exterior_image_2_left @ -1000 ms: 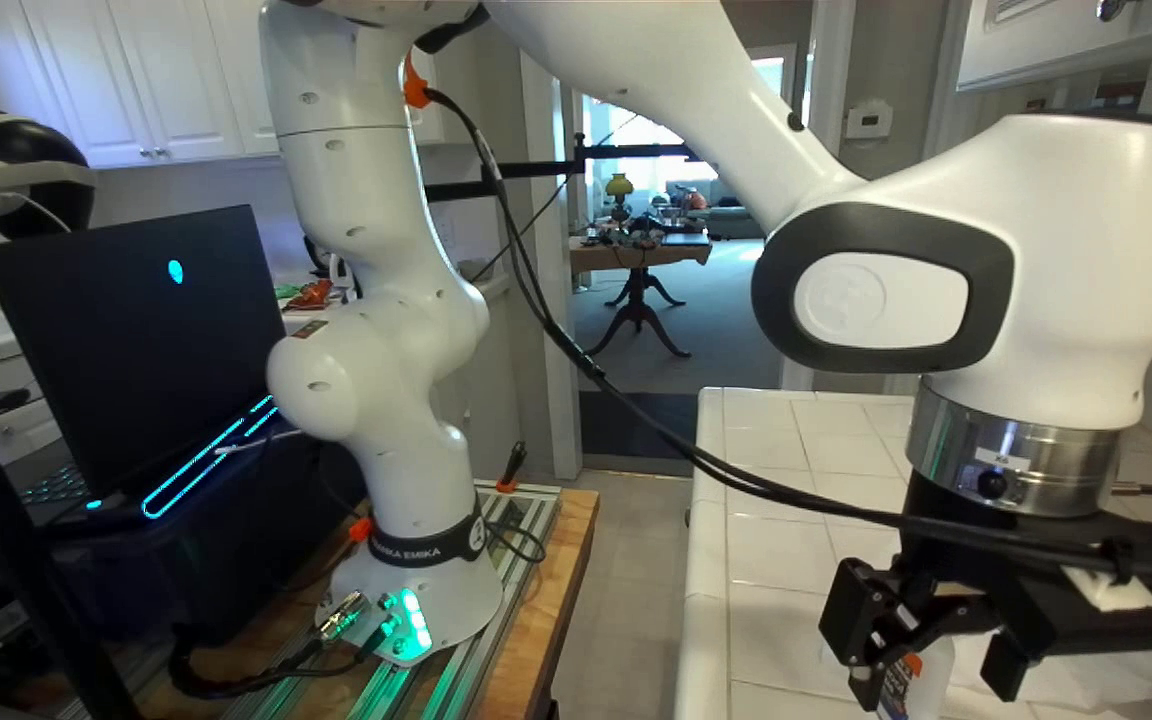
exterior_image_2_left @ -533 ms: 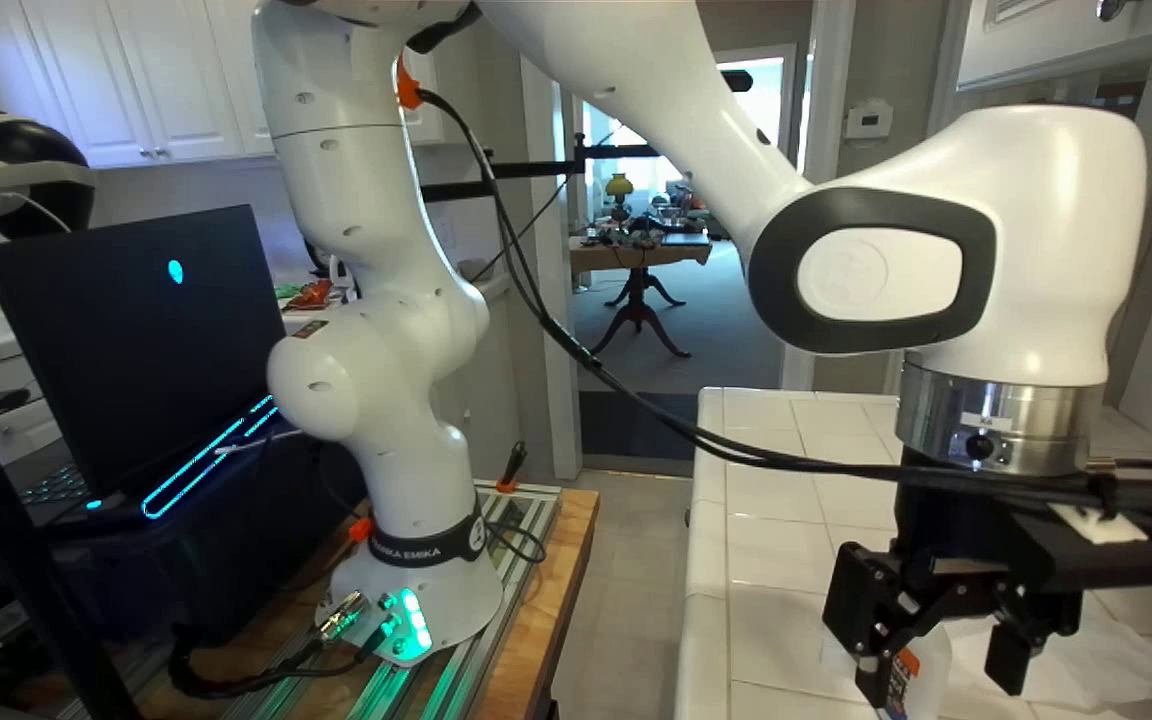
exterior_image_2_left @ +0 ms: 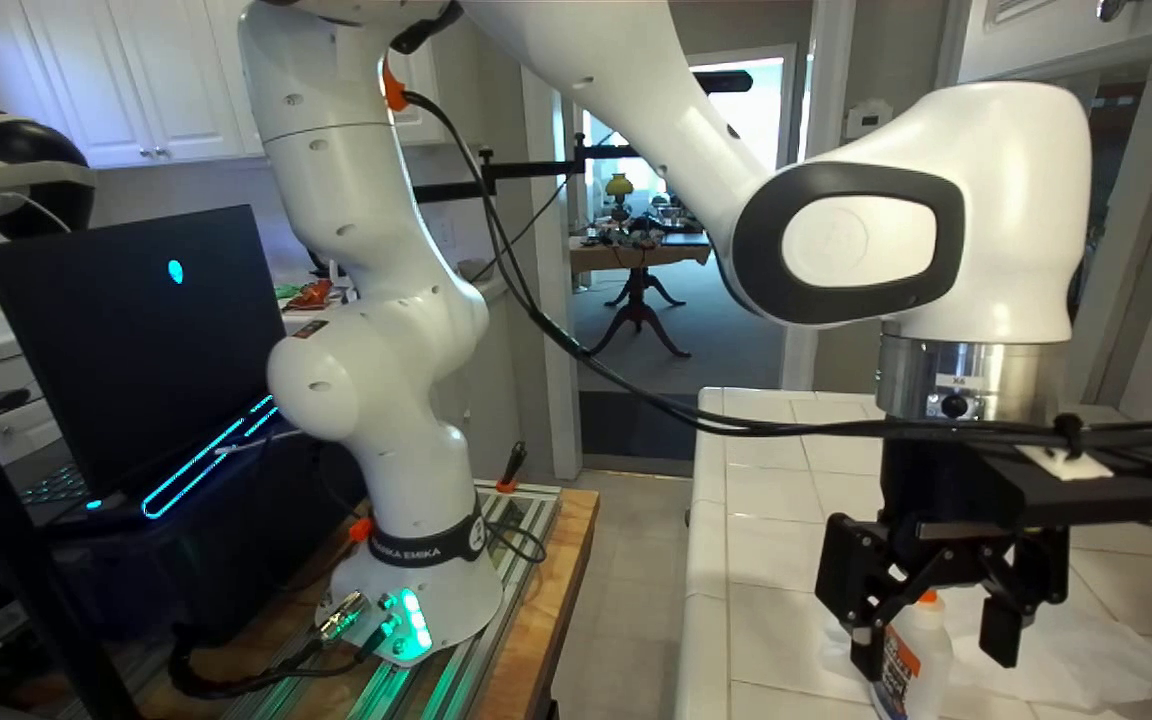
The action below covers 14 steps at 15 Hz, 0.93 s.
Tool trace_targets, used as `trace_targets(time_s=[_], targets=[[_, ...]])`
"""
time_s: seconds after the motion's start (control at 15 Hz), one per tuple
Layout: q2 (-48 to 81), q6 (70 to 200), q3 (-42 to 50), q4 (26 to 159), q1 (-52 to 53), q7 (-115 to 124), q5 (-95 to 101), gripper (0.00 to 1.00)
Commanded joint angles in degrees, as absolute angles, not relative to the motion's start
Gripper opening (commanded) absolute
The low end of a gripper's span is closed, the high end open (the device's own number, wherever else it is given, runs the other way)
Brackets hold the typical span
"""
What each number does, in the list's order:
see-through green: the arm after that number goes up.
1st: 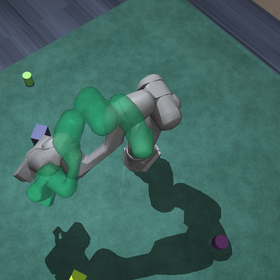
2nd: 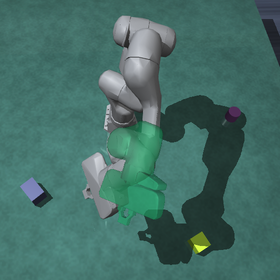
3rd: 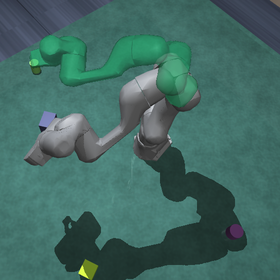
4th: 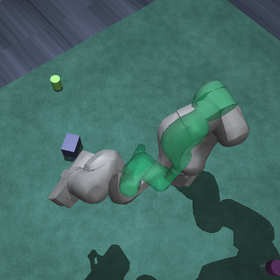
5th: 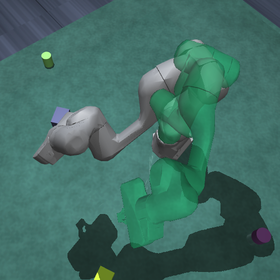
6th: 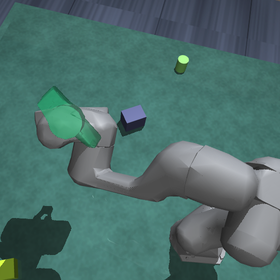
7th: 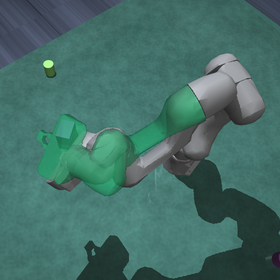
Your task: Pour the glue onto the paper towel
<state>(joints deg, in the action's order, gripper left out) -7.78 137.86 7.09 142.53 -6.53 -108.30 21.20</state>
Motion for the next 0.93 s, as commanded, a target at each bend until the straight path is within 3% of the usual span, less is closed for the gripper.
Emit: trace_targets(time_s=[0.0, 0.87], targets=[[-11.2, 137.9, 6.5, 144.9, -6.5, -105.1, 25.2, 1.00], [-29.7, 127.4, 9.7, 150.2, -1.6, -133.5, 18.9, 1.00]])
